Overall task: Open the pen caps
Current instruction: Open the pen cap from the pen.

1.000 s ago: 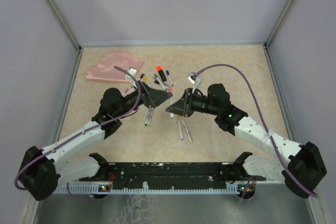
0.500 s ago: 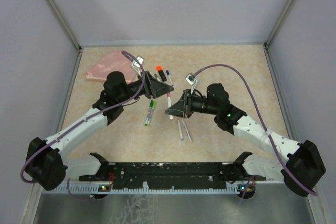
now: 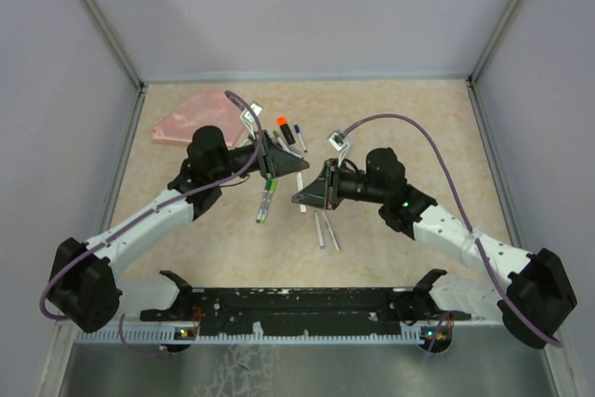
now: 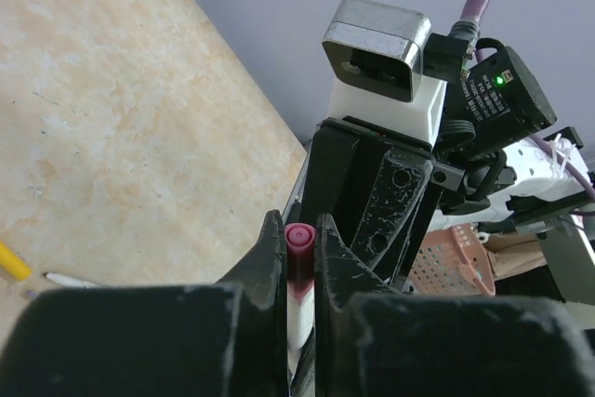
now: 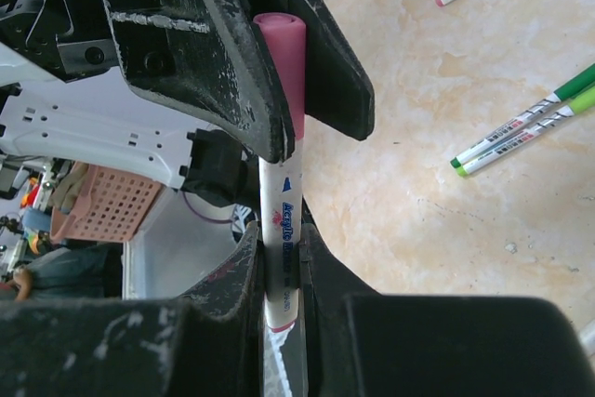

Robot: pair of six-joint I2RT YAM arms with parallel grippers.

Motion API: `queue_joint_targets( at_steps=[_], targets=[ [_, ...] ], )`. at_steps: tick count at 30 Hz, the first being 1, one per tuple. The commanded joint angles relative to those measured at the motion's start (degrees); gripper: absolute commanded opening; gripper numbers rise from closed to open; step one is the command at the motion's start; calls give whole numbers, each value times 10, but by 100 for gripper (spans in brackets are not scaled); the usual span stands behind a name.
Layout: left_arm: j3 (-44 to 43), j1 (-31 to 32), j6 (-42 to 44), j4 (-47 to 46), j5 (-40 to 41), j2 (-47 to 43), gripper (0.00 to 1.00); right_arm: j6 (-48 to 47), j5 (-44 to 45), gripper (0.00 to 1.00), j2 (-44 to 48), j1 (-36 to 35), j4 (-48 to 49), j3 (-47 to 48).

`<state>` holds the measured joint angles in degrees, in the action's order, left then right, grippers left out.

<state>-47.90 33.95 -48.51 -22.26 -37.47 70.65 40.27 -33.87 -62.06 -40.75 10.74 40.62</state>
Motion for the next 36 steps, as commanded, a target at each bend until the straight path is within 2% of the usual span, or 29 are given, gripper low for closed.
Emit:
queue_joint_targets(
  at_steps=[1, 2, 6, 8, 10, 12, 24, 30, 33, 36],
  targets=[
    [-2, -3, -7, -32, -11, 2, 0, -1, -13, 0, 6, -7, 31, 18],
    [1, -3, -8, -38, -9, 1, 0, -1, -12, 2, 6, -7, 31, 18],
    [20, -3, -23, -76, -9, -4, 0, 7, 7, 29, 16, -7, 32, 18],
    [33, -2, -32, -102, -6, -8, 0, 20, 32, 39, 27, -6, 40, 15],
    [46, -1, -42, -127, 0, -15, 0, 32, 60, 44, 40, -6, 55, 9],
    [57, -1, -50, -147, 10, -21, 0, 41, 84, 44, 50, -6, 66, 3],
    [76, 3, -81, -209, 30, -22, 0, 78, 58, 37, 11, -6, 107, 3],
    [76, 3, -68, -212, 55, -28, 0, 79, 39, 22, 3, -7, 113, 6],
    [72, 2, -51, -211, 99, -33, 0, 78, 29, 2, -1, -6, 114, 8],
    [64, -5, -28, -234, 147, -31, 0, 77, 17, 0, -3, -6, 112, 8]
  ],
)
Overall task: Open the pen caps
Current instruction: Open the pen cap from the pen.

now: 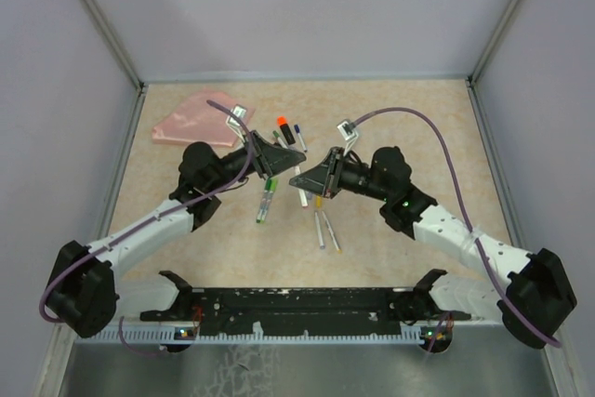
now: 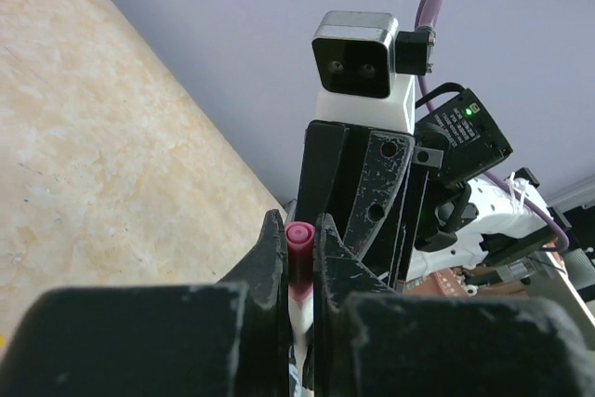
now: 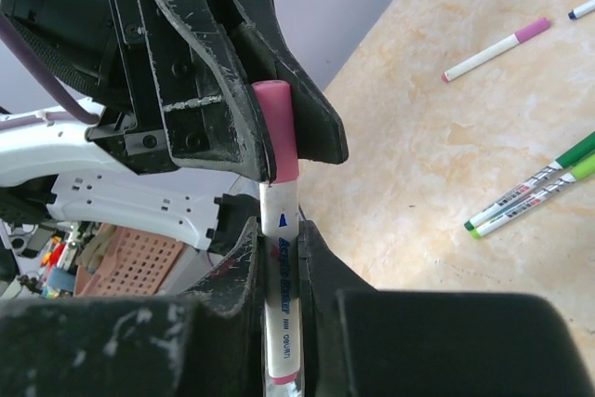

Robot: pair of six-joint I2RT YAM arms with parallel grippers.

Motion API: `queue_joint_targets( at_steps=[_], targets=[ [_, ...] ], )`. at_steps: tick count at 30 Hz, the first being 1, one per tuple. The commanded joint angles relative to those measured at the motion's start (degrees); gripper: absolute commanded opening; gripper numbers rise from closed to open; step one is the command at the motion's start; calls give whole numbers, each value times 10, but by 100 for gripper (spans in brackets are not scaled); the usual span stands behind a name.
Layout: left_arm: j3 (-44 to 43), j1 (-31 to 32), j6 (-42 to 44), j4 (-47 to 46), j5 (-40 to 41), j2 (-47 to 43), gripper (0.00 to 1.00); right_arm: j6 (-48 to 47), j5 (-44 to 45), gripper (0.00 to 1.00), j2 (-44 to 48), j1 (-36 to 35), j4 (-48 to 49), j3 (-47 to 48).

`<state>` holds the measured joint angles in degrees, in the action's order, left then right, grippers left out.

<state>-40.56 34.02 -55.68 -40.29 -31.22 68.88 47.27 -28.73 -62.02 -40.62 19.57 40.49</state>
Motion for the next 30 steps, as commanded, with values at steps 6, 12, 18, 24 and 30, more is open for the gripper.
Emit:
queue_joint_targets(
  at_steps=[6, 12, 18, 24, 30],
  targets=[
    [-102, -47, 106, -48, 158, 23, 0, 11, -69, 0, -6, -8, 37, 0],
    [-217, -107, 63, -92, 131, 93, 0, 12, -69, 0, 14, -8, 26, -11],
    [-230, -111, 65, -48, 89, 98, 0, -54, -13, 0, 64, -8, -95, -8],
    [-126, -111, 3, -56, 55, 62, 0, -131, 106, 5, 116, -8, -254, -14],
    [-33, -111, -28, -50, 15, 28, 0, -158, 227, 7, 138, -8, -372, -42]
  ],
)
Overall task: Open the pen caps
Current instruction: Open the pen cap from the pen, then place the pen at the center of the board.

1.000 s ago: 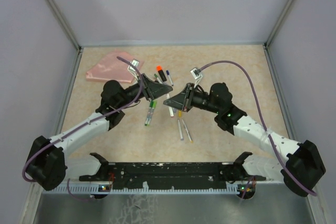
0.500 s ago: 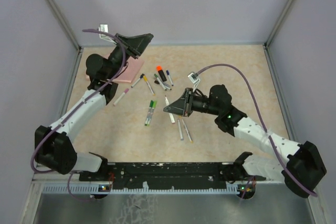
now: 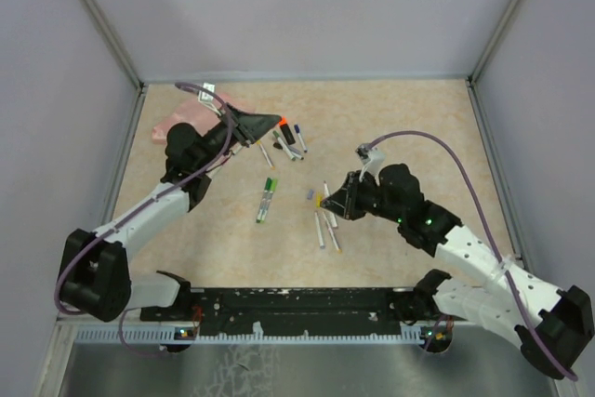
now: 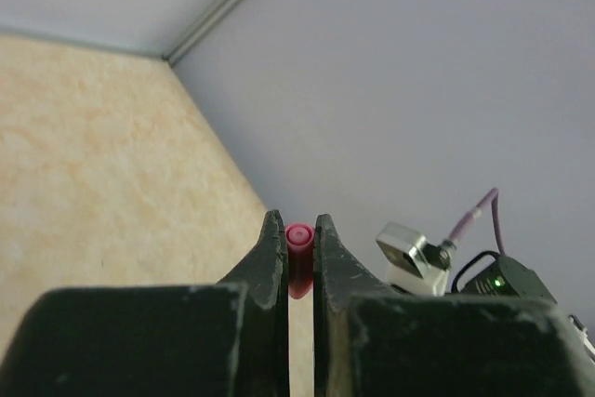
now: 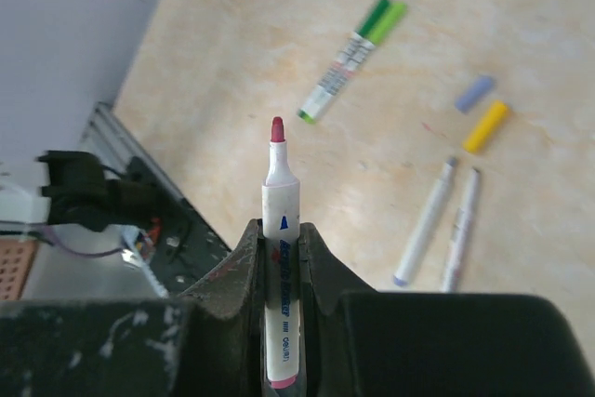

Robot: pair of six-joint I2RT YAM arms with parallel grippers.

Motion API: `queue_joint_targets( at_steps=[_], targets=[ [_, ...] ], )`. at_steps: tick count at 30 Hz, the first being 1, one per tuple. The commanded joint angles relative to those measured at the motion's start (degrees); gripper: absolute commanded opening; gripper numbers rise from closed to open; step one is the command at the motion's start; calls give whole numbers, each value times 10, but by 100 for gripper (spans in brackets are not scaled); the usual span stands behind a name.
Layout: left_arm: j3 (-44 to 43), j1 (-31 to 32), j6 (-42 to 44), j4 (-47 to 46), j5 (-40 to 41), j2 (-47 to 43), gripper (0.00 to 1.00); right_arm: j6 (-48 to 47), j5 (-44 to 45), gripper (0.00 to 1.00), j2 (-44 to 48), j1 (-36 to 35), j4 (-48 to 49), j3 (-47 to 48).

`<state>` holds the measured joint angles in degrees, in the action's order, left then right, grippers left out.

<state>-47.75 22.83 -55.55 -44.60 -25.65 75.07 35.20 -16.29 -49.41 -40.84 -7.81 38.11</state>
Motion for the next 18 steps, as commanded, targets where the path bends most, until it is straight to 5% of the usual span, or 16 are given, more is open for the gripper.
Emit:
queue_joint_targets(
  at_steps=[1, 18],
  targets=[
    [57, 0, -31, -1, -46, -41, 0, -38, 110, 7, 11, -5, -106, -24],
    [153, 1, -28, 57, -32, -114, 0, -50, 144, 11, -93, -6, -105, -65]
  ],
)
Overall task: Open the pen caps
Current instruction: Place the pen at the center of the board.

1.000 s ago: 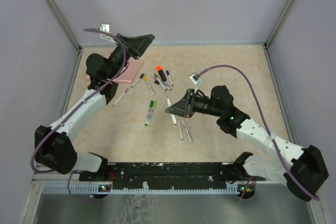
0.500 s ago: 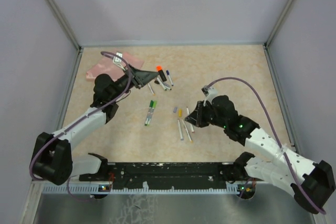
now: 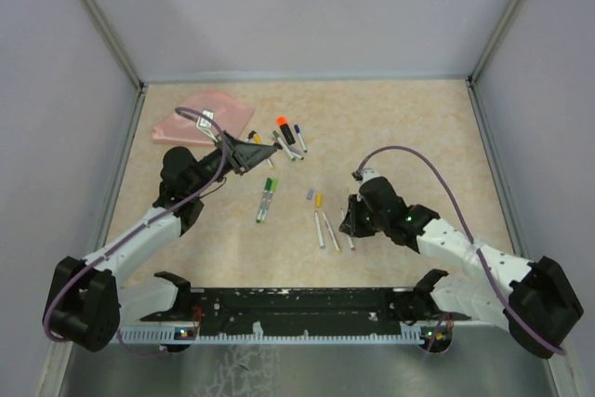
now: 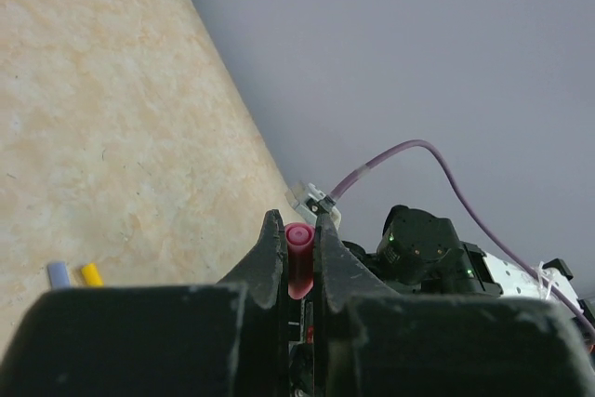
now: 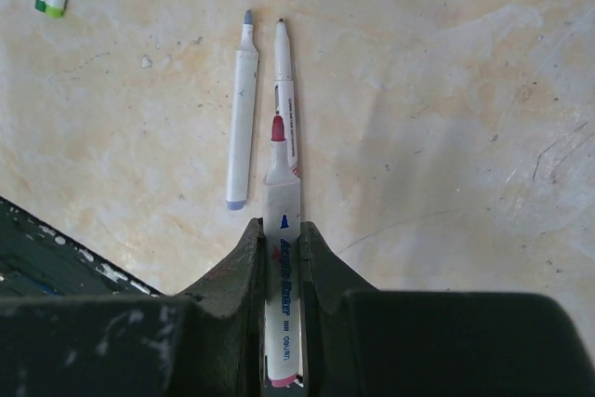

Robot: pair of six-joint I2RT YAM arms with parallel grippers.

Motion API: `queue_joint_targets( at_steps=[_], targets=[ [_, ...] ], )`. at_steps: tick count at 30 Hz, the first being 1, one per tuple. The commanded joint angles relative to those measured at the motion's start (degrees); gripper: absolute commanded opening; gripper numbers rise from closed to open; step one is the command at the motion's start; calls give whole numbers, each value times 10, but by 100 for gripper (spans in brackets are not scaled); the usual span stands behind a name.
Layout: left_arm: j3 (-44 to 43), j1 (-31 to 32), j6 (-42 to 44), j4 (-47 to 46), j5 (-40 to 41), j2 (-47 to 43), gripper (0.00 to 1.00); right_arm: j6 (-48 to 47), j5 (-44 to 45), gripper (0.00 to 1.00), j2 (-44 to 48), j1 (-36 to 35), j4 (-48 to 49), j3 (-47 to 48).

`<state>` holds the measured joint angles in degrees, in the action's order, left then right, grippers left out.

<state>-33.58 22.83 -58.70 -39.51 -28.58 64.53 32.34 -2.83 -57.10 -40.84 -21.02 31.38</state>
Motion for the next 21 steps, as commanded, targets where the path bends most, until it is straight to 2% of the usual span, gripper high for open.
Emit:
queue_joint_targets(
  at_steps=[1, 21],
  targets=[
    [14, 1, 1, 5, -4, -9, 0, -24, 10, 11, -22, -6, 30, 3],
    [21, 0, -7, 14, -13, -4, 0, -72, -6, 16, -157, -6, 76, 33]
  ],
)
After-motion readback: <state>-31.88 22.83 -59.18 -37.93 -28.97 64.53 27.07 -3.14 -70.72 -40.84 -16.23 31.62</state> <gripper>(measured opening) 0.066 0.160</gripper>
